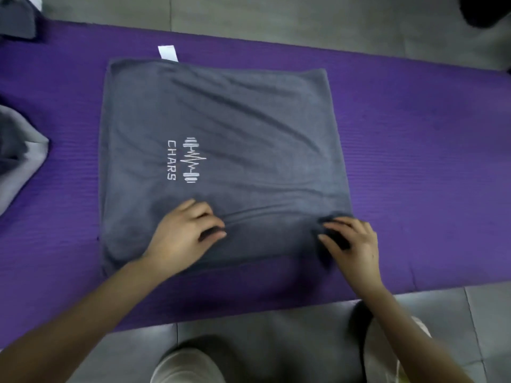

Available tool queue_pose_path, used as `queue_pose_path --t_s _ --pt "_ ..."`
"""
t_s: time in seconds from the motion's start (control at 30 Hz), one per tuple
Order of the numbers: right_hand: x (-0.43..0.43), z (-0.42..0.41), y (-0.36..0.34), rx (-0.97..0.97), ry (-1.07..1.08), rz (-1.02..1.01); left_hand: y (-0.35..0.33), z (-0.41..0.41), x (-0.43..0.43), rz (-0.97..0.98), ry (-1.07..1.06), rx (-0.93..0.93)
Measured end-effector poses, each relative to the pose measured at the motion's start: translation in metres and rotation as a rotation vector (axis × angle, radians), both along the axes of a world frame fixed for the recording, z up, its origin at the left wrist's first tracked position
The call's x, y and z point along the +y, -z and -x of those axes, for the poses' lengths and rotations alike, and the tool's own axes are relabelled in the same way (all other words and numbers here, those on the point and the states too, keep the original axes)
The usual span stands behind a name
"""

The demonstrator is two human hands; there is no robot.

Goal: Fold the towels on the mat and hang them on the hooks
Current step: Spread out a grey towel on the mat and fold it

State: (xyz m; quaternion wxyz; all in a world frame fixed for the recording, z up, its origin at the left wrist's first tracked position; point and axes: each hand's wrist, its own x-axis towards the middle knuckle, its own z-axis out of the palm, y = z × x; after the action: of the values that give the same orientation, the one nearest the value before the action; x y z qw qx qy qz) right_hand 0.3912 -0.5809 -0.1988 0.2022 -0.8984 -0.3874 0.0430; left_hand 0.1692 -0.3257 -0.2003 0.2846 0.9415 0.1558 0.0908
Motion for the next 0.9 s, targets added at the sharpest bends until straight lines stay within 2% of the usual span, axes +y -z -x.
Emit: queue_pose_path --t_s 0.1,0.3,0.4,0.57,0.73,0.9 --pt "-0.012 -0.006 0.008 -0.07 0.012 0.094 0.004 0.006 -0.014 -0.081 0.043 0.107" --pt "-0.022 -0.007 0.001 -0.066 -0.178 0.001 -0.003 0.022 -0.021 -0.178 0.074 0.127" --pt "-0.021 -0.004 0.009 -0.019 -0.25 0.049 0.003 0.03 -0.021 -0.127 0.062 0.16" --pt "-0.02 -0.003 0.012 0.073 -0.195 0.053 -0.003 0.027 -0.025 -0.156 0.044 0.153" --pt "-0.025 -0.009 0.005 0.042 -0.262 0.096 -0.013 0.035 -0.039 -0.195 0.032 0.12" --pt "-0.036 -0.007 0.002 -0.05 -0.365 0.093 -0.001 0.043 -0.044 -0.092 0.026 0.174"
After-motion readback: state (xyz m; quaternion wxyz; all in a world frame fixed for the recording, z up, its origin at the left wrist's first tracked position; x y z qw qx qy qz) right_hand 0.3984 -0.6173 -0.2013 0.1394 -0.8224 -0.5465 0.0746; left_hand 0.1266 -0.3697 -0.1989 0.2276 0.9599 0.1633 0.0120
